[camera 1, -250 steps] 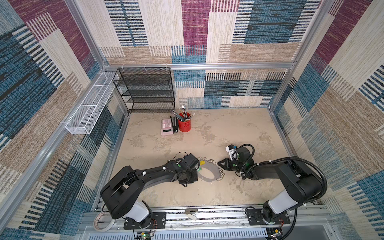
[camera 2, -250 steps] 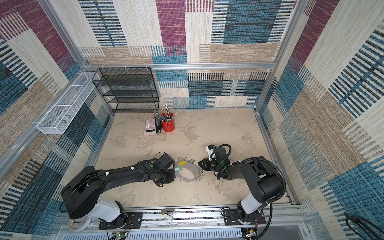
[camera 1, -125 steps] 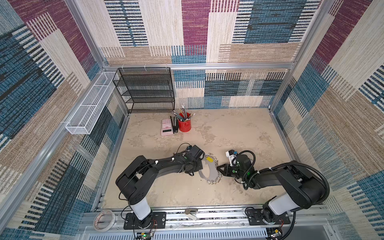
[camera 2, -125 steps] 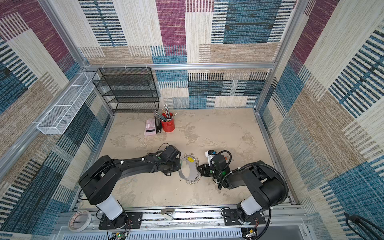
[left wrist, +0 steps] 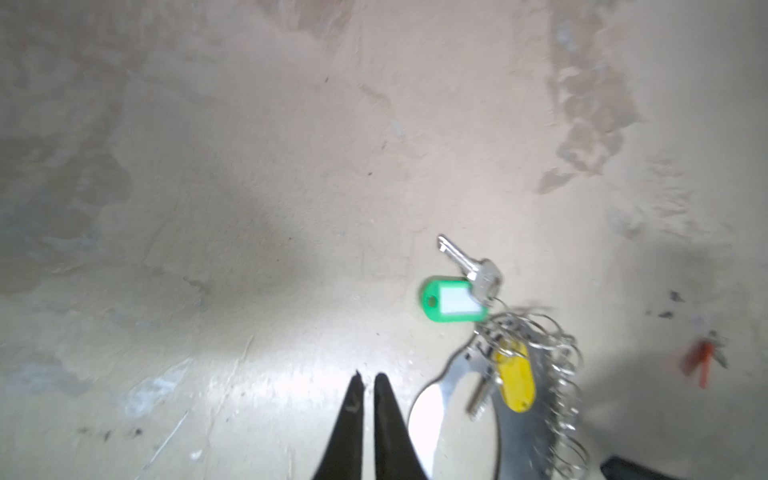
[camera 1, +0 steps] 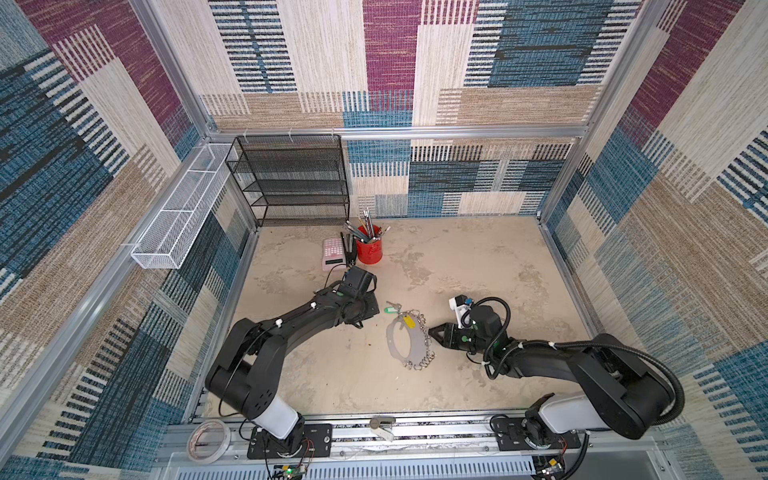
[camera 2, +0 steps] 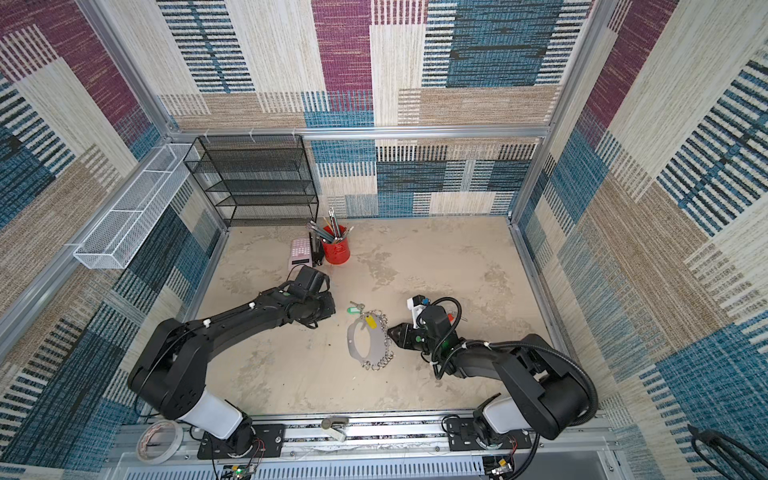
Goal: Put the keys on the keyring
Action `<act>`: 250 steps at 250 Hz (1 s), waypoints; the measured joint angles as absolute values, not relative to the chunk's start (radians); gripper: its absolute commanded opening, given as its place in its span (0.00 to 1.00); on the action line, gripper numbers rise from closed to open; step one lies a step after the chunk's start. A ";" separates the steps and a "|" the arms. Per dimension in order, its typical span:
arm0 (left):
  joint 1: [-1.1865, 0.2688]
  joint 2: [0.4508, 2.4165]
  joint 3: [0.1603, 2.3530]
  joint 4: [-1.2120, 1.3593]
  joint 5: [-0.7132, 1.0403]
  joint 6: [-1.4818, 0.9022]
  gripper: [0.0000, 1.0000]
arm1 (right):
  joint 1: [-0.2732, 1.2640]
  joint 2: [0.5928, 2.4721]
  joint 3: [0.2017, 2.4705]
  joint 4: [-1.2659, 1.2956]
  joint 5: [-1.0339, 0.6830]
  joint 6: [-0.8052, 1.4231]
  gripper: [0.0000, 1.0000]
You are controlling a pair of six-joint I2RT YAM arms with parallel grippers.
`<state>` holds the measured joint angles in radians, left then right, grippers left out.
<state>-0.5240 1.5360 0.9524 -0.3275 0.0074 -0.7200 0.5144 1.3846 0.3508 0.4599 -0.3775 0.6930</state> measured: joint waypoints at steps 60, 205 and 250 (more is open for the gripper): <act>-0.673 1.530 1.046 -0.393 0.097 -0.624 0.34 | 0.371 1.398 0.428 0.402 -0.426 0.604 0.44; -0.778 2.022 1.615 -0.770 0.110 -0.269 0.27 | 0.351 1.288 0.384 0.397 -0.525 0.592 0.68; -0.799 2.083 1.687 -0.813 0.109 -0.230 0.25 | 0.351 1.260 0.381 0.376 -0.512 0.585 0.67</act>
